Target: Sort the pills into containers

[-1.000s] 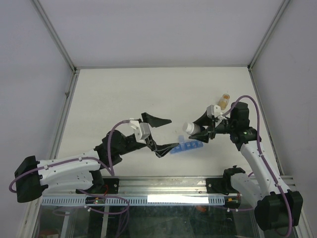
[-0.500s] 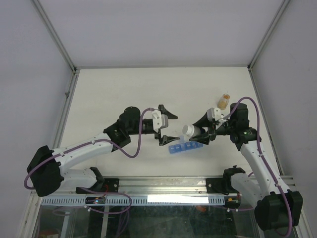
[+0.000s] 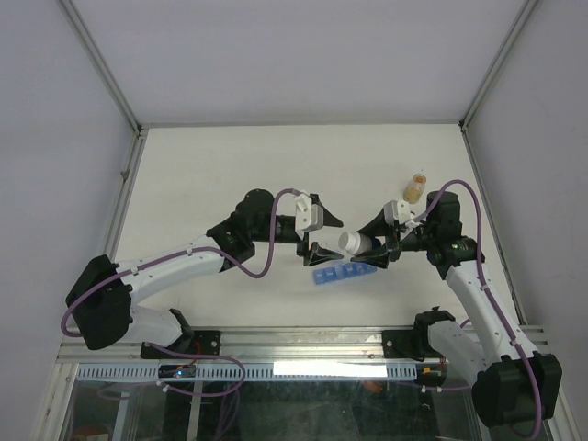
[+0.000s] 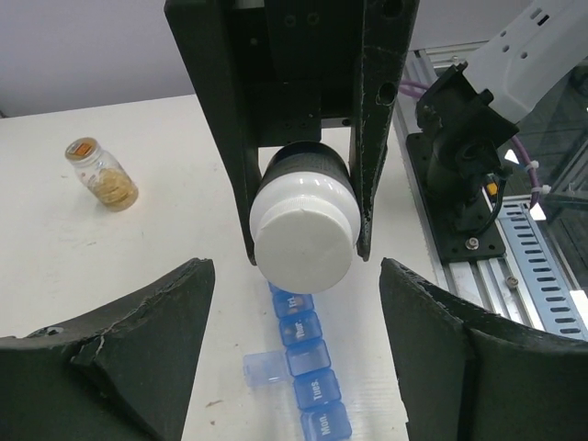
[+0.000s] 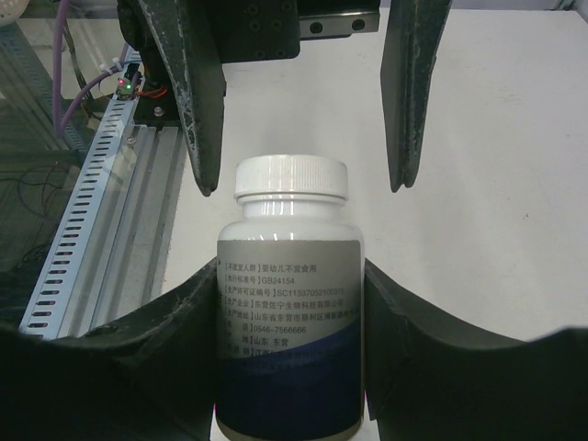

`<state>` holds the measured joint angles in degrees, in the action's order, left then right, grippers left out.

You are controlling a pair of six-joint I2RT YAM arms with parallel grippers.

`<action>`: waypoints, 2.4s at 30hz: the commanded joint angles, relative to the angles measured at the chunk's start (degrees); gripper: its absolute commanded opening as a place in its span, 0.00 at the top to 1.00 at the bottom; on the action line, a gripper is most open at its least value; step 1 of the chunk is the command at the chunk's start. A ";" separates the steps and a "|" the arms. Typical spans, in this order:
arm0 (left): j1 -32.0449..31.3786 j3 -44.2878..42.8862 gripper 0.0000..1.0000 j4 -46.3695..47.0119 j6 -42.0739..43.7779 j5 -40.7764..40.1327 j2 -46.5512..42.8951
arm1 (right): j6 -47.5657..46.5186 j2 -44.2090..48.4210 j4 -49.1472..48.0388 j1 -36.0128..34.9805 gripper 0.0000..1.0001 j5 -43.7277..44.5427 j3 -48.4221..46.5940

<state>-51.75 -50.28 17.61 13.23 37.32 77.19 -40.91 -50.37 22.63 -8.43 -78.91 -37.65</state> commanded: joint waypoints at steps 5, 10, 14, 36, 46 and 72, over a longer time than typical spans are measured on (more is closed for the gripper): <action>-0.04 -2.30 0.33 6.48 -3.85 3.79 0.69 | -1.02 0.45 -0.48 0.28 1.00 -1.85 -1.79; -0.13 -2.47 0.35 6.53 -4.18 3.81 1.32 | -1.00 0.31 -0.44 0.34 1.00 -1.81 -1.82; -0.19 -2.50 0.36 7.31 -4.83 4.46 1.77 | -1.02 0.13 -0.44 0.32 1.00 -1.79 -1.83; -3.03 -1.70 0.92 11.10 -14.53 0.37 1.59 | -1.11 0.14 -0.40 0.27 1.00 -1.00 -1.91; -9.08 7.26 1.00 14.05 -52.57 -30.12 -3.18 | -1.36 -0.25 -0.40 0.29 1.00 0.67 -1.92; -14.42 25.71 0.01 32.36 -43.05 -39.56 -14.12 | -3.16 -0.36 1.06 0.42 1.00 1.66 -2.08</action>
<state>-66.02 -30.13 38.26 -43.64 -4.40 67.59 -42.65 -50.94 24.69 -8.32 -76.88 -37.65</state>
